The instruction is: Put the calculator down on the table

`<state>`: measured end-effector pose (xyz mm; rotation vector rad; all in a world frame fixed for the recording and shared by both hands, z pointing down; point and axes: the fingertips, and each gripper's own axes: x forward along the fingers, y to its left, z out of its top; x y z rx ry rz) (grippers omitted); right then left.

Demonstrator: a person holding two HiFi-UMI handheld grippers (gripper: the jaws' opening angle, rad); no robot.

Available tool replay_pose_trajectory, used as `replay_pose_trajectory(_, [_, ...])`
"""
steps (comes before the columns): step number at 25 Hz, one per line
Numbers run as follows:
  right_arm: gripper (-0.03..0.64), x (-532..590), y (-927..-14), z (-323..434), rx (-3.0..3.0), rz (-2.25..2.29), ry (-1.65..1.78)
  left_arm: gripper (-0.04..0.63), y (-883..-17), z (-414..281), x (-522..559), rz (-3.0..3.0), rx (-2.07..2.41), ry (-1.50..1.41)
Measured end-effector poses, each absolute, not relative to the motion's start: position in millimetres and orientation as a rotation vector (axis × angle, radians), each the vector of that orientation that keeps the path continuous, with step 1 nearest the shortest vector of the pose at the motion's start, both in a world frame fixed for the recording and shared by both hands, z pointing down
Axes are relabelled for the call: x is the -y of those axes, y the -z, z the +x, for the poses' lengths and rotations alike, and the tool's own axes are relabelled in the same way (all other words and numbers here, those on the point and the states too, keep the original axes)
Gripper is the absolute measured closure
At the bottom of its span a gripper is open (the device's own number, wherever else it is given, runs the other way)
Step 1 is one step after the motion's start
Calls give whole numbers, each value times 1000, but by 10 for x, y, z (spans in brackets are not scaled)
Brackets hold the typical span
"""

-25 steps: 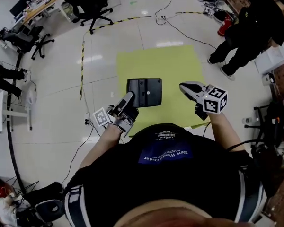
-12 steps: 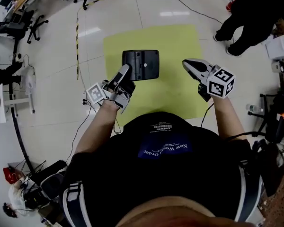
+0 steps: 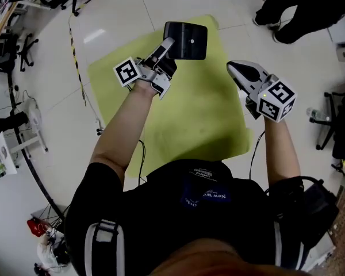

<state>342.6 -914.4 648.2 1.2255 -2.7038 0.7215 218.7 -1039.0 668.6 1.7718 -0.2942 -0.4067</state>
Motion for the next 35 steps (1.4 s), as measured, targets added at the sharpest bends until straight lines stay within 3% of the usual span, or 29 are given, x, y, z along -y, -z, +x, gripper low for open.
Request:
replay_pose_trajectory(12, [629,8469,-6661,3288,2662,1321,-838,535,-7011,2283,10451,1719,349,186])
replay_pose_trajectory(22, [629,8452,-6584,3361,2671,1330,-811,474,-7299,2251,10472,1836,481,-170])
replay_pose_trajectory(31, [629,8539,-6541,3348,2665,1312,-785,456,-7422,2178,10513,2224,730,-711])
replay_pose_trajectory(35, [629,8529,-6495,3333,2669,1313,-773,456,-7277,2127,10491,2310,770,-652])
